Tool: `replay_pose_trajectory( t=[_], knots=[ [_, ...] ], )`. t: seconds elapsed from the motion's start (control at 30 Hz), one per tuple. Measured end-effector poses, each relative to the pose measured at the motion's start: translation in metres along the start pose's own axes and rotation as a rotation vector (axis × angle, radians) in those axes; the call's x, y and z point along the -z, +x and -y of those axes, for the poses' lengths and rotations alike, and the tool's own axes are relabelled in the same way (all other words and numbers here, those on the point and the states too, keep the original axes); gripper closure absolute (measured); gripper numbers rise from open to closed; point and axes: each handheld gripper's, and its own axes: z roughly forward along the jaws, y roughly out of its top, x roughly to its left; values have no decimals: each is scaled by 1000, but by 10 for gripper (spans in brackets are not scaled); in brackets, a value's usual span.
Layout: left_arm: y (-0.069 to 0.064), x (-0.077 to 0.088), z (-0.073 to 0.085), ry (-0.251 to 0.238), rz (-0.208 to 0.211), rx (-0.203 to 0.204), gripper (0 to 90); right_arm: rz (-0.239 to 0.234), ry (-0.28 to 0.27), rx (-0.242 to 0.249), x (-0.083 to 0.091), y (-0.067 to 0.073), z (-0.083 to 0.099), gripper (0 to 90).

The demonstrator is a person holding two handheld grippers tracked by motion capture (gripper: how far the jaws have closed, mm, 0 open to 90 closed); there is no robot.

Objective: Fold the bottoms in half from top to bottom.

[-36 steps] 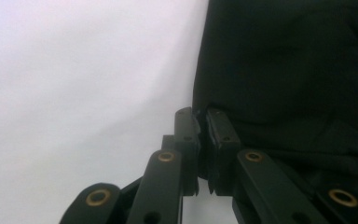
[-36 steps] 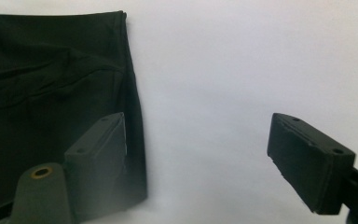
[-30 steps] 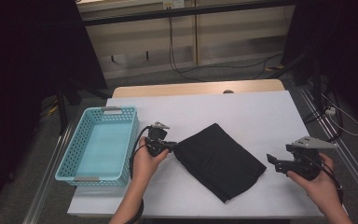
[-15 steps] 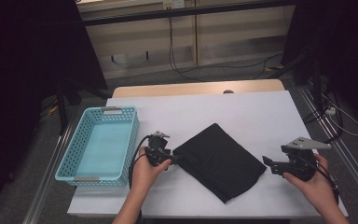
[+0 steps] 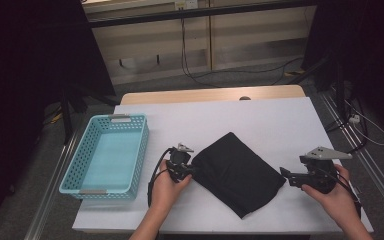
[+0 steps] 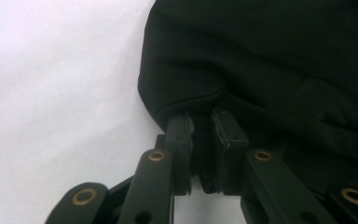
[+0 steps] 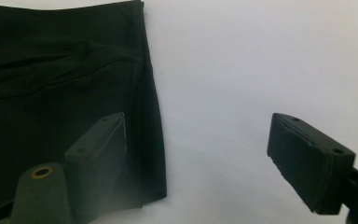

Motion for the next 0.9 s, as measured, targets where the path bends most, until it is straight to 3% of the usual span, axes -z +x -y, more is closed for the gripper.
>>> replay_pose_trajectory(
  t=[0.1,0.33,0.47,0.73,0.9],
  knots=[
    [5,1,-2,-1,10,27,820,0,-3,-5,1,-1,0,195],
    [29,13,-8,-42,27,111,835,0,-7,-13,1,-3,1,195],
    [44,13,-10,-41,23,131,835,-3,-13,-14,1,-1,1,195],
    [69,5,-19,-38,-5,157,835,-59,-17,2,-10,22,-2,187],
    [78,2,-28,-45,-55,157,835,-104,3,24,-25,43,-4,184]
  ],
)
